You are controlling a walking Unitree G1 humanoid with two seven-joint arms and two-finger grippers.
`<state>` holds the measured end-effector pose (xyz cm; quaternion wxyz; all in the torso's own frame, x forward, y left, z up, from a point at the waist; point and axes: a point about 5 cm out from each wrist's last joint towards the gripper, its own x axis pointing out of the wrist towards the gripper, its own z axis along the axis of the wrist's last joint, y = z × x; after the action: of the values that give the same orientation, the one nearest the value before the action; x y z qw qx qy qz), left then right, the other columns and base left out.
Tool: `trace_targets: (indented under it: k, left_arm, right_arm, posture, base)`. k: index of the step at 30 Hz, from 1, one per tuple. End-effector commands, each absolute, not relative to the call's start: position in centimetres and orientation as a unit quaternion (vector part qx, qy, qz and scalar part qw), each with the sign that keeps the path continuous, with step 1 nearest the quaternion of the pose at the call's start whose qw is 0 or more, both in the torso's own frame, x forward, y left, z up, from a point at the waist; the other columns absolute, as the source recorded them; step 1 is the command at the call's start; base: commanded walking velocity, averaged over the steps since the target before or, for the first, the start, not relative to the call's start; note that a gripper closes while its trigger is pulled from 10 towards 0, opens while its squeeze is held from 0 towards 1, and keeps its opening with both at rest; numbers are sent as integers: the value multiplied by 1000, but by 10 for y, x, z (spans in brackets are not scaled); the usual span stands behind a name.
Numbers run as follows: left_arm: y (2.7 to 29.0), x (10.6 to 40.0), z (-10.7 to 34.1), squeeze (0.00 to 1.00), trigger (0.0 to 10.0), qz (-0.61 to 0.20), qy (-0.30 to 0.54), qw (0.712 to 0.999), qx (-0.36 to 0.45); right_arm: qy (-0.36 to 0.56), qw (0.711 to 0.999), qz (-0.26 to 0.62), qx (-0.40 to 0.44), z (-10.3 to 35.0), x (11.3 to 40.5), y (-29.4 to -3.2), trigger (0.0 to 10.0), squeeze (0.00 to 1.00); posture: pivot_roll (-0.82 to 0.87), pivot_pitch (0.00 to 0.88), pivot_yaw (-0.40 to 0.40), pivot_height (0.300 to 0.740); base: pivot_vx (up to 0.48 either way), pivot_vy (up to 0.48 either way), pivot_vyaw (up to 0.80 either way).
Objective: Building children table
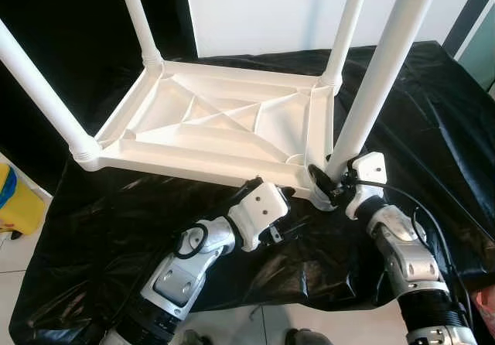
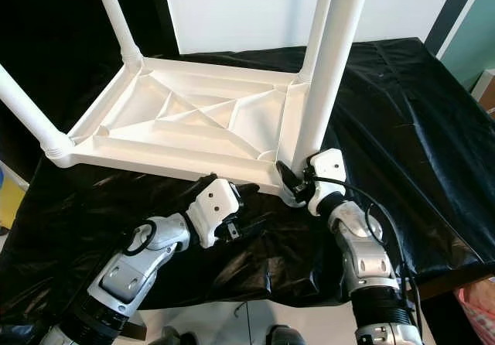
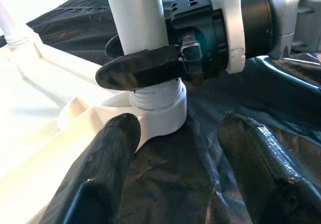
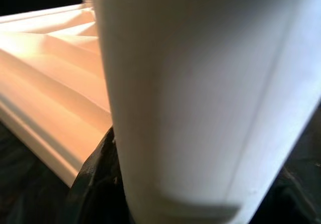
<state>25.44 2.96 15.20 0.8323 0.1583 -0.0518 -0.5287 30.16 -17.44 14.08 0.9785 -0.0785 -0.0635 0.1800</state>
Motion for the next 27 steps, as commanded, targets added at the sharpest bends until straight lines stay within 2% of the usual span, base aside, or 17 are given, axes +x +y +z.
trace_targets:
  k: [1,3,4,5,6,8,11,13,15,19,27]
  left_arm:
    - [30,253,149,0,10000,-526,-47,834,161]
    - [30,252,149,0,10000,-526,-47,834,160]
    - [30,252,148,0,10000,-526,-46,834,160]
    - [30,252,148,0,10000,-526,-46,834,160]
    - [30,252,148,0,10000,-527,-46,834,160]
    - [30,252,148,0,10000,-527,-46,834,160]
    - [30,251,148,0,10000,-527,-45,834,160]
    - [30,251,148,0,10000,-527,-45,834,160]
    - [30,252,148,0,10000,-524,-46,836,159]
    - [29,252,149,0,10000,-523,-47,837,157]
    - [30,251,148,0,10000,-526,-45,834,160]
  right_arm:
    - [-43,984,150,-90,132,300,-179,10000,0]
    - [-41,986,139,-86,131,299,-178,10000,0]
    - [-34,992,89,-78,127,296,-175,10000,0]
    - [-34,992,89,-78,127,296,-175,10000,0]
    - [-23,996,50,-64,123,293,-172,10000,0]
    - [-23,996,50,-64,123,293,-172,10000,0]
    - [-7,999,-13,-47,116,288,-166,10000,0]
    - [-7,999,-13,-47,116,288,-166,10000,0]
    - [12,995,-92,-25,109,284,-155,10000,0]
    - [24,994,-105,-10,107,283,-143,10000,0]
    - [2,996,-84,-16,114,281,-140,10000,0]
  posture:
    - [-133,132,52,740]
    - [-132,133,52,740]
    - [-132,135,54,740]
    - [-132,135,54,740]
    - [-131,135,53,740]
    - [-131,135,53,740]
    - [-129,135,51,740]
    - [-129,135,51,740]
    - [-123,138,42,740]
    - [-122,138,43,740]
    - [-122,143,43,740]
  base:
    - [0,0,0]
    - [0,0,0]
    - [0,0,0]
    - [0,0,0]
    - [0,0,0]
    - [0,0,0]
    - [0,0,0]
    - [0,0,0]
    - [0,0,0]
    - [0,0,0]
    - [0,0,0]
